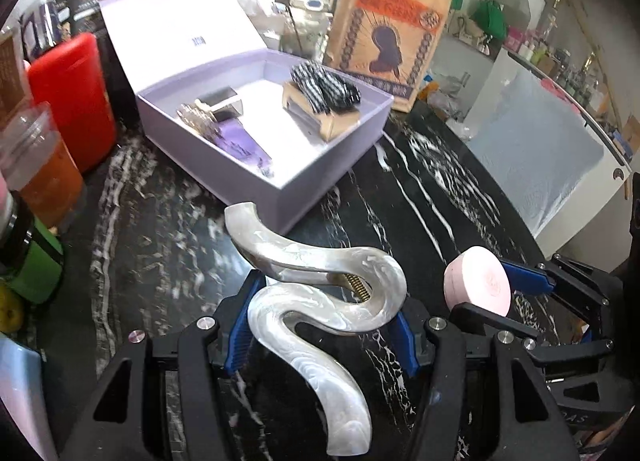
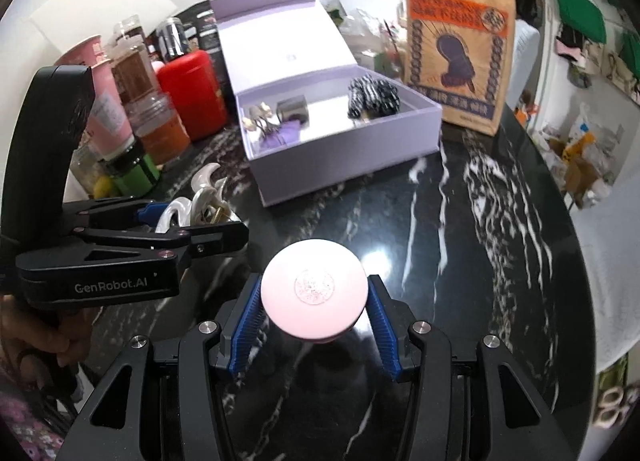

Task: Organize rigid objects
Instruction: 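Lift the white clip and pink compact and carry both toward the lavender box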

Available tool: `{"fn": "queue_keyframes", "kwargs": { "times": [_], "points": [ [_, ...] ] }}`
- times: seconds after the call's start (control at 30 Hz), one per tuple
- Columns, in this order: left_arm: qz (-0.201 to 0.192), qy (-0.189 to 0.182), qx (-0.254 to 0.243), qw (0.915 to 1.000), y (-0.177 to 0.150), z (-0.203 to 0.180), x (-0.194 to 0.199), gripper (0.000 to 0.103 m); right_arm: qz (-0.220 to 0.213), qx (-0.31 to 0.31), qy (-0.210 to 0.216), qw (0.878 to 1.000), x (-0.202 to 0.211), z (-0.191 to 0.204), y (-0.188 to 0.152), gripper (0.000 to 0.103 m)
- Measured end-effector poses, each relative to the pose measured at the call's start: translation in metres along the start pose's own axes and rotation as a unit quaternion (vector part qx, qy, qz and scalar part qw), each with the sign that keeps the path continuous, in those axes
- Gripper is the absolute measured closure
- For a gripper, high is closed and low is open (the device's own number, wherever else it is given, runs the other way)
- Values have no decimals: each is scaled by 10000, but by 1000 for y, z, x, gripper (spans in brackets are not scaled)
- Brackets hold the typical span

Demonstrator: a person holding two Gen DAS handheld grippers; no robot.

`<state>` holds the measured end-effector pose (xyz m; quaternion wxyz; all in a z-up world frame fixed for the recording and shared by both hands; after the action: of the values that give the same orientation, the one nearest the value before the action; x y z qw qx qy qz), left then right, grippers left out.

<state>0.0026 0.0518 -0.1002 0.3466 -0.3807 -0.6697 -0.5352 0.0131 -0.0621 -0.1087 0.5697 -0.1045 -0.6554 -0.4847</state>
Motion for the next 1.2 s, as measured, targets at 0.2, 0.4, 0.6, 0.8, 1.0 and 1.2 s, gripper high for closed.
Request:
{"fn": "queue_keyframes", "kwargs": {
  "times": [0.2, 0.4, 0.6, 0.8, 1.0, 1.2],
  "points": [
    [-245, 66, -28, 9997, 16, 1, 23, 46, -136, 203, 98, 9997, 12, 8, 20, 52],
    [-458, 85, -46, 9989, 35, 0, 40, 46, -267, 427, 60, 9987, 26, 11, 39, 52],
    [-665, 110, -109, 9977, 55, -2, 51, 46, -461, 594, 12, 9972, 40, 12, 60, 52],
    [-793, 67, -130, 9967, 76, -2, 57, 46, -556, 610, 102, 9965, 46, 9, 80, 52],
    [-789, 88, -127, 9968, 90, 3, 53, 46, -631, 679, 69, 9957, 46, 4, 98, 52],
    [-702, 127, -91, 9974, 104, 13, 43, 46, -640, 667, 93, 9957, 37, -3, 116, 52]
  ]
}}
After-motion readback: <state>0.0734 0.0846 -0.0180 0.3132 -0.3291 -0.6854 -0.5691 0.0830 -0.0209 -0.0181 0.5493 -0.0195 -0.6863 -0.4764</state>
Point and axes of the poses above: each gripper's, at about its wrist camera, not at the fingertips, and x roughly against the way its jaws point, z to its left, y to its top, the point moved 6 cm from there along -x, roughly the way its jaws point, and after that the axes turned 12 degrees about z, right-handed, at the moved point
